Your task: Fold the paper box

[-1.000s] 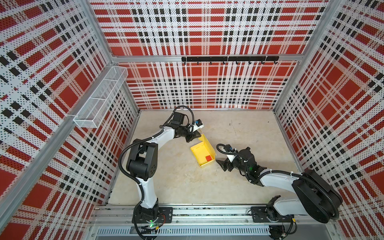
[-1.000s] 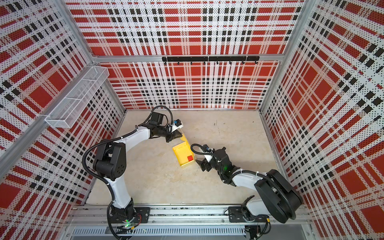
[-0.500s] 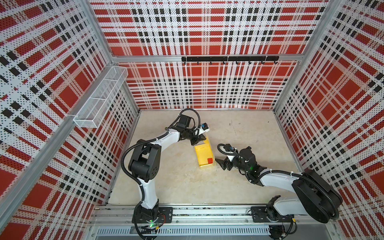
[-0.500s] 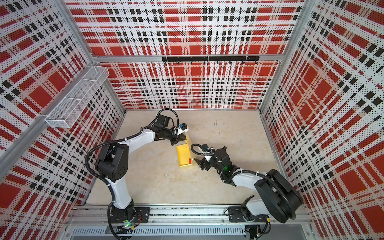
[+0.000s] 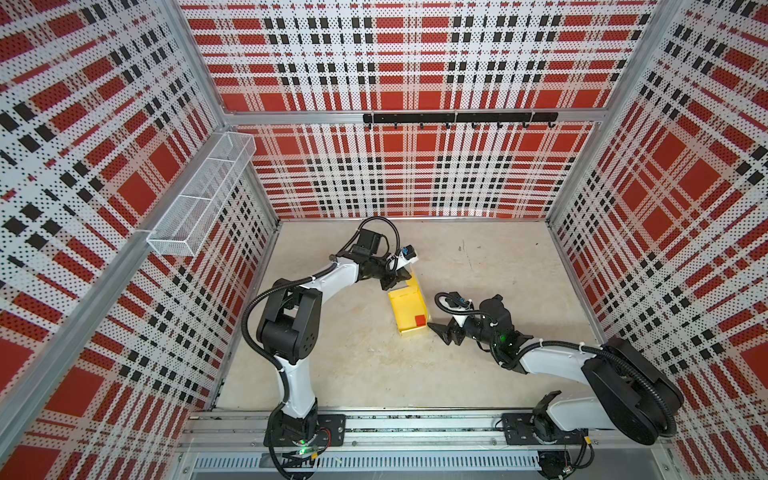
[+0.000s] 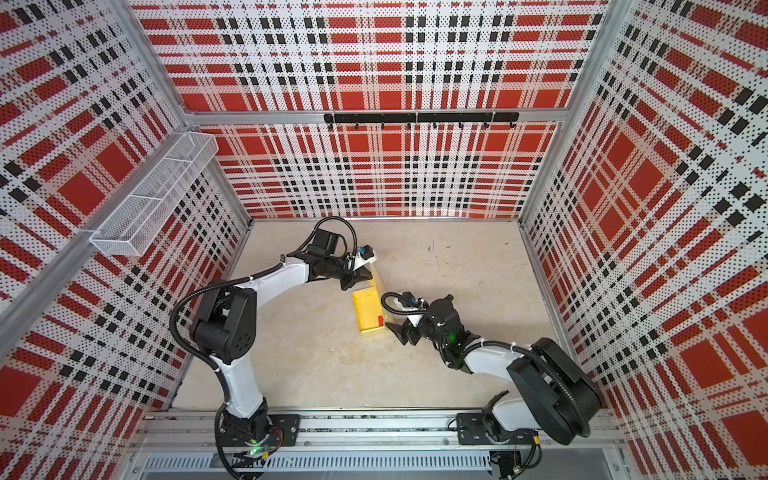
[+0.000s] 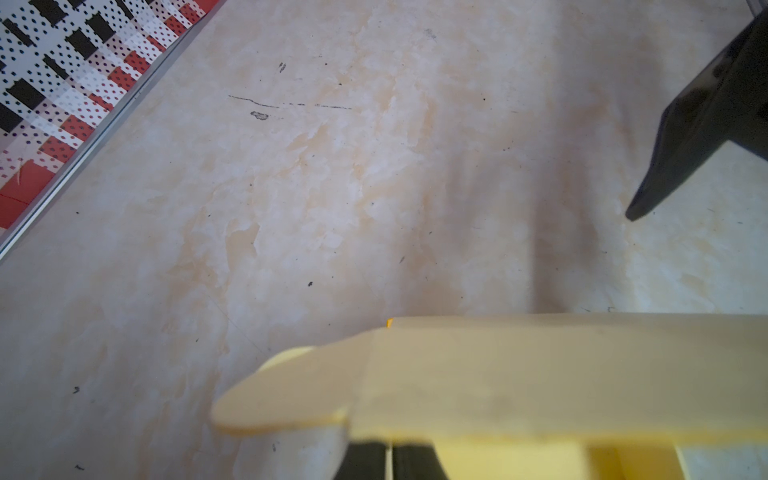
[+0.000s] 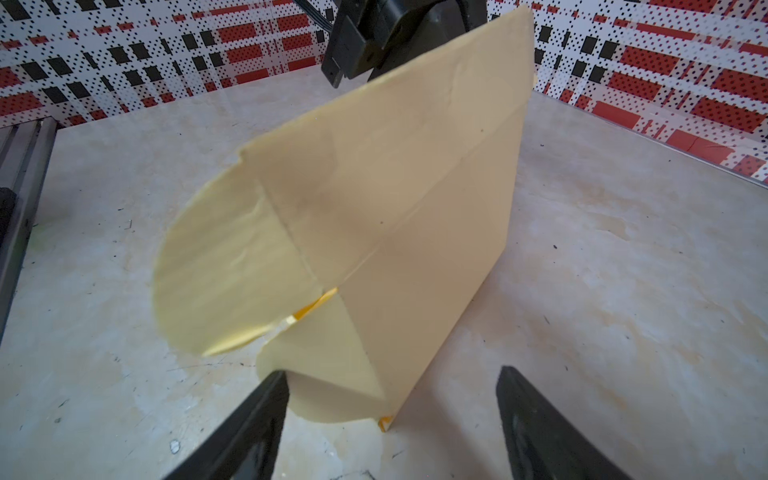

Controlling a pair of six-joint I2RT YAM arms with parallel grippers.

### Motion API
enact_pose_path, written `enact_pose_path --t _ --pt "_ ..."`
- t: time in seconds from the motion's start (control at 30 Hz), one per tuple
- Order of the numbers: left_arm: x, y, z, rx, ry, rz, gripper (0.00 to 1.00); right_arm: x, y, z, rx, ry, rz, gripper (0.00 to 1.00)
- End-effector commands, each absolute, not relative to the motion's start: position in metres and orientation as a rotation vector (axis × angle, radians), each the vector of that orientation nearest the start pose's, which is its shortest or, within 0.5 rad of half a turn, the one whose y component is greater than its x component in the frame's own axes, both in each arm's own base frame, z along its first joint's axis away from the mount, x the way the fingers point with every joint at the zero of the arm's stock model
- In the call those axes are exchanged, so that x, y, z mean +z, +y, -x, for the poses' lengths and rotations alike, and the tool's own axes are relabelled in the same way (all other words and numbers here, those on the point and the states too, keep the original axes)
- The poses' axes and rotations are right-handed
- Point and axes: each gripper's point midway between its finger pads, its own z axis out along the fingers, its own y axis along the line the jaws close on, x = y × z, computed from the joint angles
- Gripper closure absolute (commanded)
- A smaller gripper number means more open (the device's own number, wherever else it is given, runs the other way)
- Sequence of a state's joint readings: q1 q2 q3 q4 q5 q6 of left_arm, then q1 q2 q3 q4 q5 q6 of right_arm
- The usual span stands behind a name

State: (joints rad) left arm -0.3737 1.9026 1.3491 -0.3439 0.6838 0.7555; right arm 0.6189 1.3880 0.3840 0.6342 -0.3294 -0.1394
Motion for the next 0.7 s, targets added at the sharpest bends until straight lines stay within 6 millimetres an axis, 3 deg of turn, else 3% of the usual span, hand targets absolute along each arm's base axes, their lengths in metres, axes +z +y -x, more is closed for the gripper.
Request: enact_pose_path --t 0.0,0.3,0.47,0.67 --pt "0.131 -0.281 -0.403 -0.641 1.755 -1.462 0.92 0.123 0.270 -0.279 0.623 1.662 0.931 0.23" --pt "0.135 -0.285 -0.396 -0.658 1.779 -1.413 0.93 0.115 0.282 -0.282 0.563 1.628 0.935 0.26" --pt "0.131 -0.287 -0.389 -0.662 1.814 -1.376 0.94 0.113 0.279 -0.290 0.472 1.612 0.909 0.36" --pt "0.135 -0.280 -0.389 -0.680 1.858 -1.280 0.95 0.110 0.285 -0.284 0.434 1.612 0.967 0.41"
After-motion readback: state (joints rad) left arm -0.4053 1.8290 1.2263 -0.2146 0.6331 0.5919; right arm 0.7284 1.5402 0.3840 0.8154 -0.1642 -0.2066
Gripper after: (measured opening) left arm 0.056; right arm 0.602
